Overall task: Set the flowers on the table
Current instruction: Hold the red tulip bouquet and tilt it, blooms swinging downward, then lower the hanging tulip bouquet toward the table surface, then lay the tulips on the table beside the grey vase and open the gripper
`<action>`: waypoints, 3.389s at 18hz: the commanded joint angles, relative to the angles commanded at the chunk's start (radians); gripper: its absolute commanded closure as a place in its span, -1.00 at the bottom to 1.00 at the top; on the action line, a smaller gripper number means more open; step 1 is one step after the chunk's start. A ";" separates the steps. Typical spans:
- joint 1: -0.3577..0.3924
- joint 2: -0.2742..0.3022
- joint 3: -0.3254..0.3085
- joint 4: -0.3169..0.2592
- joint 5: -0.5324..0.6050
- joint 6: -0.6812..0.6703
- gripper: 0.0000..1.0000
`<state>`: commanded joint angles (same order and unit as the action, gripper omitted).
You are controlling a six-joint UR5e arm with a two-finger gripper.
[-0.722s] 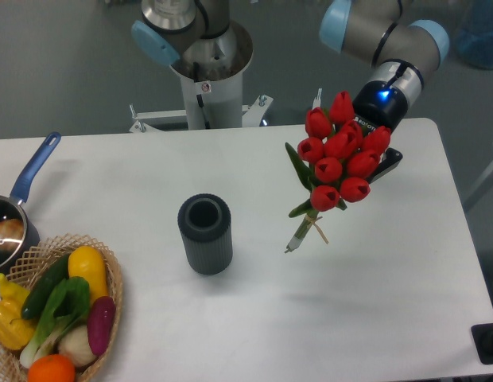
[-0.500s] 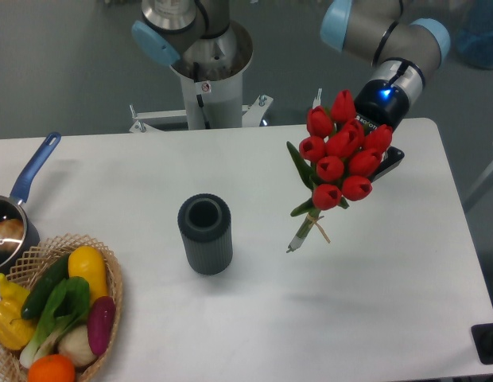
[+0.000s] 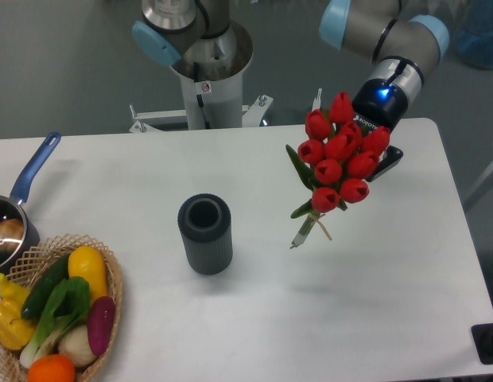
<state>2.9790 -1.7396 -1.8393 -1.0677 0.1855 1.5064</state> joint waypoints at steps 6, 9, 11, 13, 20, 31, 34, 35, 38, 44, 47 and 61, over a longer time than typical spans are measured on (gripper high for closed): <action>0.009 0.032 0.037 -0.003 0.190 -0.011 0.04; 0.000 0.052 0.051 -0.003 0.285 -0.014 0.04; -0.005 0.058 0.055 -0.003 0.365 -0.014 0.04; -0.031 0.058 0.075 -0.006 0.426 -0.024 0.04; -0.123 0.054 0.106 -0.006 0.719 -0.094 0.03; -0.147 0.012 0.095 -0.006 1.024 -0.080 0.03; -0.215 -0.029 0.110 -0.005 1.152 -0.080 0.03; -0.227 -0.043 0.117 -0.005 1.186 -0.081 0.03; -0.258 -0.084 0.120 0.003 1.206 -0.083 0.03; -0.273 -0.139 0.147 0.005 1.220 -0.091 0.03; -0.275 -0.161 0.150 0.005 1.252 -0.091 0.03; -0.304 -0.218 0.190 0.034 1.309 -0.077 -0.79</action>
<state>2.6752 -1.9573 -1.6491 -1.0339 1.4941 1.4297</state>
